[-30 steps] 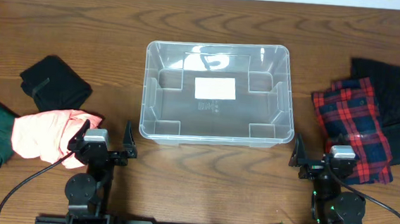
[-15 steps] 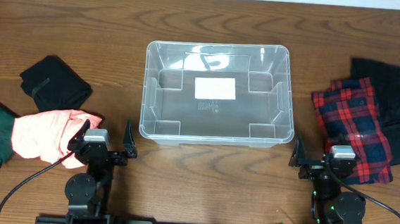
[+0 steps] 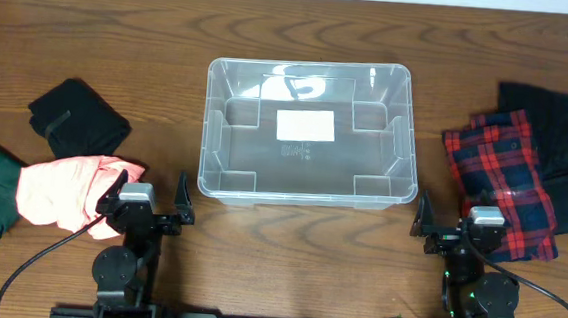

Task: Pack container
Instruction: 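Move the right gripper to the red plaid shirt on the right, then grasp the red plaid shirt with the right gripper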

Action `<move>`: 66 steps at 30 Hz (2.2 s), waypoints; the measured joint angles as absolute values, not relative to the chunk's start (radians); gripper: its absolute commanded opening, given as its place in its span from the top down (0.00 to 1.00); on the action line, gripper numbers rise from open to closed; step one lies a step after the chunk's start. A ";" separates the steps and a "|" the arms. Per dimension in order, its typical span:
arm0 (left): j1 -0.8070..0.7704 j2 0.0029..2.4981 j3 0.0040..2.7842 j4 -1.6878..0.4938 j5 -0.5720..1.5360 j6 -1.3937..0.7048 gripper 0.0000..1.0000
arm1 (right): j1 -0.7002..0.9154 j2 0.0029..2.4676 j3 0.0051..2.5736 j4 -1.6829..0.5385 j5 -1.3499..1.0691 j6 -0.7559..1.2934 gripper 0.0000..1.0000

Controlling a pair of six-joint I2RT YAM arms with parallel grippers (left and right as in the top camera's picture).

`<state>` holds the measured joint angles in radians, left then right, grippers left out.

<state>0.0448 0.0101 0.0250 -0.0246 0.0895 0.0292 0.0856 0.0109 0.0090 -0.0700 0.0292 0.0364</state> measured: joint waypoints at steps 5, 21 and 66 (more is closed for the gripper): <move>0.045 0.010 0.025 -0.025 0.089 0.029 0.02 | 0.086 0.011 0.009 -0.070 0.029 0.036 0.01; 0.045 0.010 0.025 -0.025 0.089 0.029 0.02 | 0.086 0.011 0.009 -0.070 0.029 0.036 0.01; 0.044 1.010 0.999 -0.937 0.158 -0.149 0.02 | 0.035 1.275 0.949 -0.883 0.305 0.112 0.01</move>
<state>0.0441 1.0103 0.9993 -0.9375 0.1577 -0.1490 0.0353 1.2747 0.9489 -0.8833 0.3050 0.1123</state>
